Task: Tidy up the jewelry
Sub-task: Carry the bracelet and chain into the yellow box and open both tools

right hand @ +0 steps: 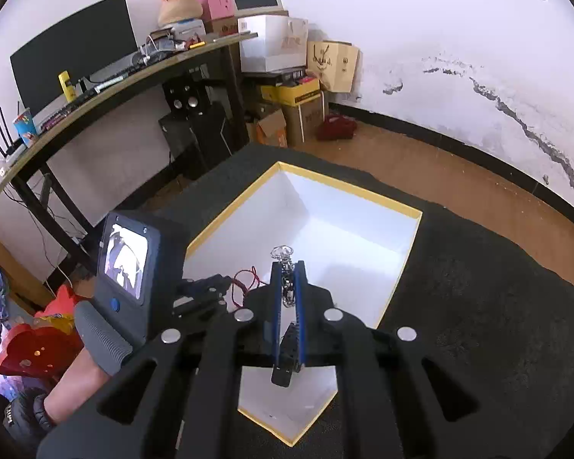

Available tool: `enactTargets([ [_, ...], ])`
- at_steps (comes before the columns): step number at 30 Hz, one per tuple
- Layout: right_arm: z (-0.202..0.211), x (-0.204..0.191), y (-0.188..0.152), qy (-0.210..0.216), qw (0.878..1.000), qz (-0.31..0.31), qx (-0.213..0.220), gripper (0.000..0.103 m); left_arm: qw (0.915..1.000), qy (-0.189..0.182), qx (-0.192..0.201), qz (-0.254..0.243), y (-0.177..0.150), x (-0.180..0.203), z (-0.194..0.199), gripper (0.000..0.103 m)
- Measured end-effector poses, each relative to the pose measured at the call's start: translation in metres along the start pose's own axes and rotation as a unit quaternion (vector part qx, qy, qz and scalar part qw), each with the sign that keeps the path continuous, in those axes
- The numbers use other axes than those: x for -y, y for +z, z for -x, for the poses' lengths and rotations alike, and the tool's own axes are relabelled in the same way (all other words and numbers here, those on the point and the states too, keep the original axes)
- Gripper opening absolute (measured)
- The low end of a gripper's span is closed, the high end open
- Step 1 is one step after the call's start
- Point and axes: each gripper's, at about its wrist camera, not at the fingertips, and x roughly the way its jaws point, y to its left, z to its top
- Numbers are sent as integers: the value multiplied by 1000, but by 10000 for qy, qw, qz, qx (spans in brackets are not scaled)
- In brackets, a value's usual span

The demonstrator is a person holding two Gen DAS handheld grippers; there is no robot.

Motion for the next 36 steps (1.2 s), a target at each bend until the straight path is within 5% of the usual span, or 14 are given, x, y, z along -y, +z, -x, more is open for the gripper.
enactTargets([
  [14,-35,2,-4,-188,9991,-93,-369,7,9999,14,7,-150,-9,-6,0,11],
  [15,-38,3,-3,-186,9990,-112,-398,7,9999,3,43,-121,-8,-7,2,22],
  [16,-41,4,-3,-177,9989,-136,-424,7,9999,-27,110,-64,-7,-8,6,52],
  [17,-44,5,-3,-161,9987,-179,-458,7,9997,-61,222,28,-7,-11,11,69],
  [21,-56,10,-2,-145,9980,-245,-572,7,9975,-384,481,333,-5,-19,31,88],
  [29,-100,16,0,-257,9941,-154,-1047,7,9903,-606,897,877,-7,-38,56,88],
  [36,-134,22,-6,-385,9892,-147,-1409,7,9826,-918,819,1393,-3,-57,53,88],
])
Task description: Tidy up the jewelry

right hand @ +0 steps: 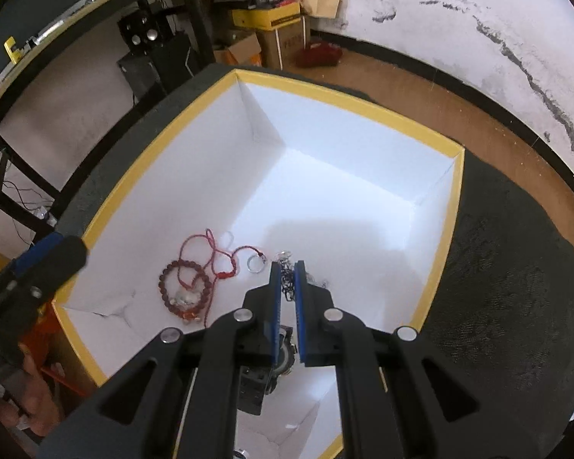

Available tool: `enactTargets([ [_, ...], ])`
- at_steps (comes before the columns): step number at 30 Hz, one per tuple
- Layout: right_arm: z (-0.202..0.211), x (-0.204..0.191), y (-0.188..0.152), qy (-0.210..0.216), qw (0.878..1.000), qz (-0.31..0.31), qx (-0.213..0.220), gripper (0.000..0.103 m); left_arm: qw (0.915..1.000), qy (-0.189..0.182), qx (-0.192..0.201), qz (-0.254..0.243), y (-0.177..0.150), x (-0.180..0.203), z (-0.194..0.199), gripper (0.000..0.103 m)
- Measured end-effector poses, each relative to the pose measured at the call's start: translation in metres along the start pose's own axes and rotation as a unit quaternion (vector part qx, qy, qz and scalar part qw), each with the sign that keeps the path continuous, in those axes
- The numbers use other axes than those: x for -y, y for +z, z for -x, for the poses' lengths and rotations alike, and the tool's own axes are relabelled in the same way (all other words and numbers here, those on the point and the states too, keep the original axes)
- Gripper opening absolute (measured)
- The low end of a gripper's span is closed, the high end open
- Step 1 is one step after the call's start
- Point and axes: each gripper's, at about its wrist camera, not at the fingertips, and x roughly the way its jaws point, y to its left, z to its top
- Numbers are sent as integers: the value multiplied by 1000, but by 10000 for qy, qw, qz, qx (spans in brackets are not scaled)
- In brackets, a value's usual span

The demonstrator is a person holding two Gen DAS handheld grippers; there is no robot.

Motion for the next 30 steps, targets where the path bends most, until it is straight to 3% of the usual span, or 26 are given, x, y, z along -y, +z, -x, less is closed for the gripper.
enactTargets([
  [5,-1,6,1,117,9999,-27,16,10,9999,12,123,19,2,4,2,88],
  [7,6,10,0,187,9997,-68,105,45,9997,6,230,73,3,6,5,88],
  [8,12,14,-1,236,9994,-127,205,81,9997,-30,244,93,4,8,5,88],
  [9,23,18,-4,285,9986,-195,403,90,9997,-53,241,94,4,9,5,88],
  [13,53,36,-23,98,9970,-136,751,92,9997,-97,182,-98,-1,29,1,88],
  [20,103,119,-105,-367,9892,-756,1200,96,9951,-187,187,-957,-21,89,-1,90],
  [23,122,165,-142,-784,9796,-1187,1419,96,9894,-279,217,-1405,-36,126,0,90],
  [30,143,246,-202,-1441,9567,-1850,1725,96,9796,-728,181,-1866,-67,191,4,90],
])
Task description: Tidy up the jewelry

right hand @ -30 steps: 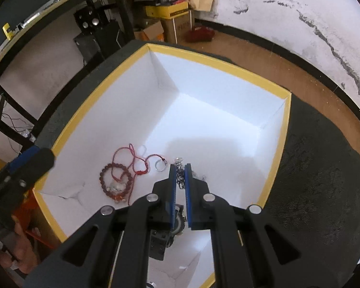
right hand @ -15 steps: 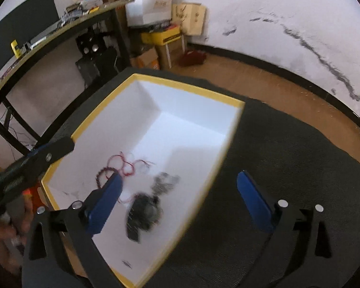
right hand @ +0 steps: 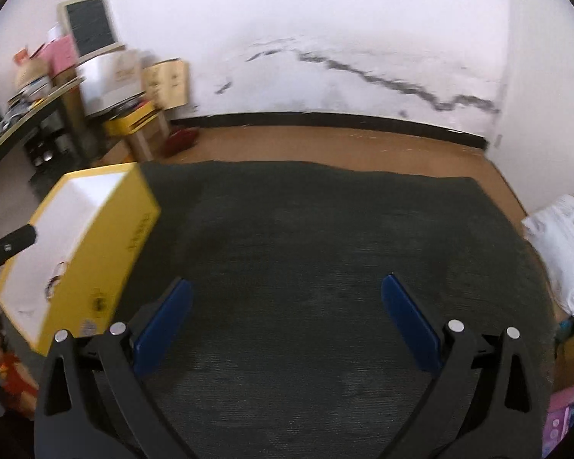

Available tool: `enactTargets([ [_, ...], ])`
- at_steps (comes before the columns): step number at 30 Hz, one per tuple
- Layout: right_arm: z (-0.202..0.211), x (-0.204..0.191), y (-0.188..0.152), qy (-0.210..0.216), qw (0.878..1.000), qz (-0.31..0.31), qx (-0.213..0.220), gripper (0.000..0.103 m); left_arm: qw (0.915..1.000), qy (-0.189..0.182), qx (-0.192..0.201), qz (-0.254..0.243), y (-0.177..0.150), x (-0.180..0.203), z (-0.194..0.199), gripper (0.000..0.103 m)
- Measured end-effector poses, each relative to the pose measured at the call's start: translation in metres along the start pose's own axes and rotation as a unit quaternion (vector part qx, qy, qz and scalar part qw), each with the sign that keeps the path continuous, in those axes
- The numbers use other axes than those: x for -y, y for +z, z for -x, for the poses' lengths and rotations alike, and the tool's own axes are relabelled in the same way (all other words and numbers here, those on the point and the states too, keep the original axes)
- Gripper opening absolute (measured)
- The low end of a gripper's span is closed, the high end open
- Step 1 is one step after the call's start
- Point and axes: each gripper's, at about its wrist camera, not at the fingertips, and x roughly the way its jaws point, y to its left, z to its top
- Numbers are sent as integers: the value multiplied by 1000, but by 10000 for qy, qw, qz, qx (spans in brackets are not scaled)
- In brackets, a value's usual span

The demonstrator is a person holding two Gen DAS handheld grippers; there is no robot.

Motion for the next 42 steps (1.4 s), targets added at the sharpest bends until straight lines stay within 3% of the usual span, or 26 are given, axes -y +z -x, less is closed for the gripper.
enactTargets([
  [6,0,50,-18,-210,9994,-267,-44,96,9989,-235,-116,-389,-11,62,-16,90],
  [15,-1,85,-28,-250,9986,-436,-144,96,9962,-350,-371,-705,-30,127,-44,90],
  [29,3,105,-31,-231,9989,-381,-178,96,9958,-219,-642,-619,-43,153,-68,92],
  [42,3,116,-35,-303,9984,-424,-210,96,9929,-50,-657,-991,-45,179,-88,94],
])
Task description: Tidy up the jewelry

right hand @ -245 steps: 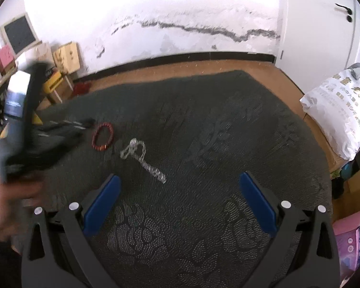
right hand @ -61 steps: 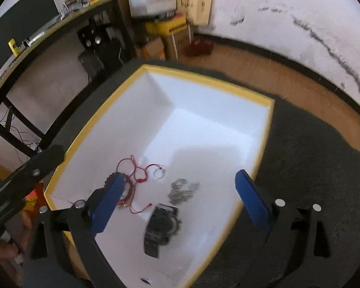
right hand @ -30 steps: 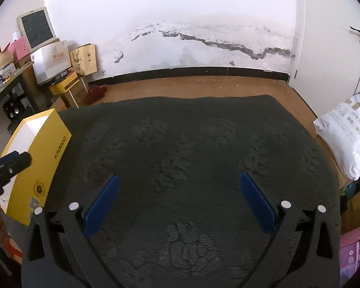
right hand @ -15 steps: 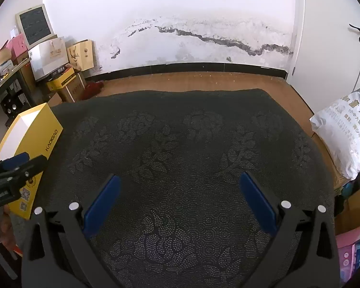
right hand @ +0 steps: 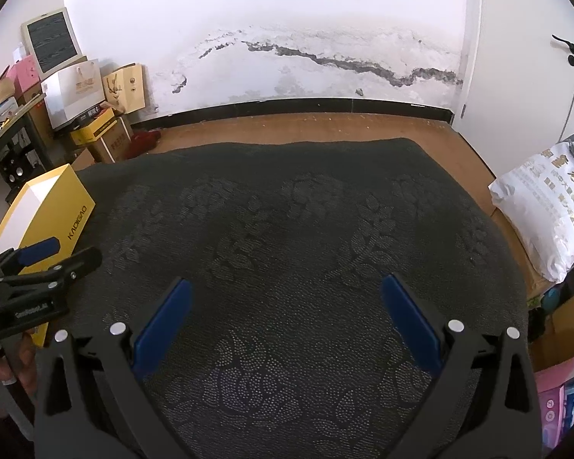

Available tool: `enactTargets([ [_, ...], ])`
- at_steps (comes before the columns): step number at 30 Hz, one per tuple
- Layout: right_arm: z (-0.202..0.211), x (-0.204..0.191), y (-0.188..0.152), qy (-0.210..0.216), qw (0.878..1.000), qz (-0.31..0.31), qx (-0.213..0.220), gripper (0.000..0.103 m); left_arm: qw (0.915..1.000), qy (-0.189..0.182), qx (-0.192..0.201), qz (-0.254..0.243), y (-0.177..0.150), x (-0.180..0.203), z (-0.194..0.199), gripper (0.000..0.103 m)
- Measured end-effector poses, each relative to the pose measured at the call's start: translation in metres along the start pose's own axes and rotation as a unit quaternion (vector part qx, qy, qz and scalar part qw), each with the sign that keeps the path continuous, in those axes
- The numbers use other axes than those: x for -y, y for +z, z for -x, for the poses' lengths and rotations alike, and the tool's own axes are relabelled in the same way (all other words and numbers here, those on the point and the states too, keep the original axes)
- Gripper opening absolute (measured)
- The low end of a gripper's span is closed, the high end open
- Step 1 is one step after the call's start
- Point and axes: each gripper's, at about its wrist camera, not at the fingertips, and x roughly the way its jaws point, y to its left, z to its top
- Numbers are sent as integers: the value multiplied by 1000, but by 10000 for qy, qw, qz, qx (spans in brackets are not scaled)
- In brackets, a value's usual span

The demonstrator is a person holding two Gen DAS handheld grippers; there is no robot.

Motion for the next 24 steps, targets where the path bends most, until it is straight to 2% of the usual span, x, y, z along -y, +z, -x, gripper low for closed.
enactTargets([
  [24,-11,-9,-1,86,9999,50,-127,96,9999,150,-67,-51,-2,-6,-6,94],
])
